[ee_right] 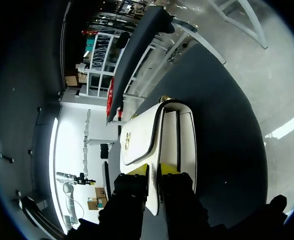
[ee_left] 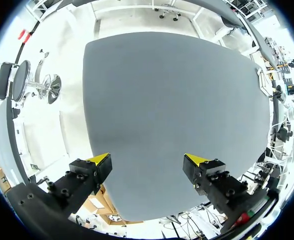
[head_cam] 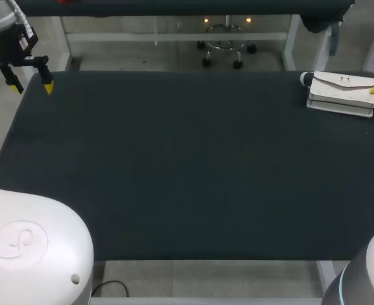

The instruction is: Pick up the bag, open it, inspect its contents, close it, and place it on the opposite side

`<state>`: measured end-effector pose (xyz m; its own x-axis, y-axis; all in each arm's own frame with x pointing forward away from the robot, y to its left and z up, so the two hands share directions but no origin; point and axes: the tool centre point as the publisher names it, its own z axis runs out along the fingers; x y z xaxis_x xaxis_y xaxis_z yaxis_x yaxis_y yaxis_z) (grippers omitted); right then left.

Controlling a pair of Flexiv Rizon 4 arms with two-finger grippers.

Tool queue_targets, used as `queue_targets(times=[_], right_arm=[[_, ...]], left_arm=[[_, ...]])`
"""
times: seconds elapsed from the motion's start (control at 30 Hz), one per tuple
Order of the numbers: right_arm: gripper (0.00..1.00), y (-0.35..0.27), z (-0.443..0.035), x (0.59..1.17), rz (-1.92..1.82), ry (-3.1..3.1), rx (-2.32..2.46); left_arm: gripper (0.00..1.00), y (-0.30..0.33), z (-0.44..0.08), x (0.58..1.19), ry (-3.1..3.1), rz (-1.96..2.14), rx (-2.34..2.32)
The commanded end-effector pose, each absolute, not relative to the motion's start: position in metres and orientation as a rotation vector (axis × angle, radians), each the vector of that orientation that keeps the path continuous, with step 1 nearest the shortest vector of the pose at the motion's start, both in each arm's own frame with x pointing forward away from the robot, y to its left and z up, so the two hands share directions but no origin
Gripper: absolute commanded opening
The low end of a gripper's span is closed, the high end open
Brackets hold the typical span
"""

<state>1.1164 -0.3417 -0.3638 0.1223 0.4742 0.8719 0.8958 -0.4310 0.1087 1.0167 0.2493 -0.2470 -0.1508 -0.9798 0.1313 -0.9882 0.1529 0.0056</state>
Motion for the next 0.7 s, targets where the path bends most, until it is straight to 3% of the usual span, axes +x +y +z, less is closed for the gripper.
queue_targets(times=[0.03, 0.7], right_arm=[[1.0, -0.349, -0.364, 1.121, -0.901, -1.436, -1.679], [1.0, -0.37, -0.326, 1.098, -0.708, -1.581, -2.028]], left_arm=[[1.0, 0.248, -0.245, 1.013, -2.311, 0.123, 1.981], [1.0, 0.252, -0.239, 1.008, -2.34, 0.134, 1.981]])
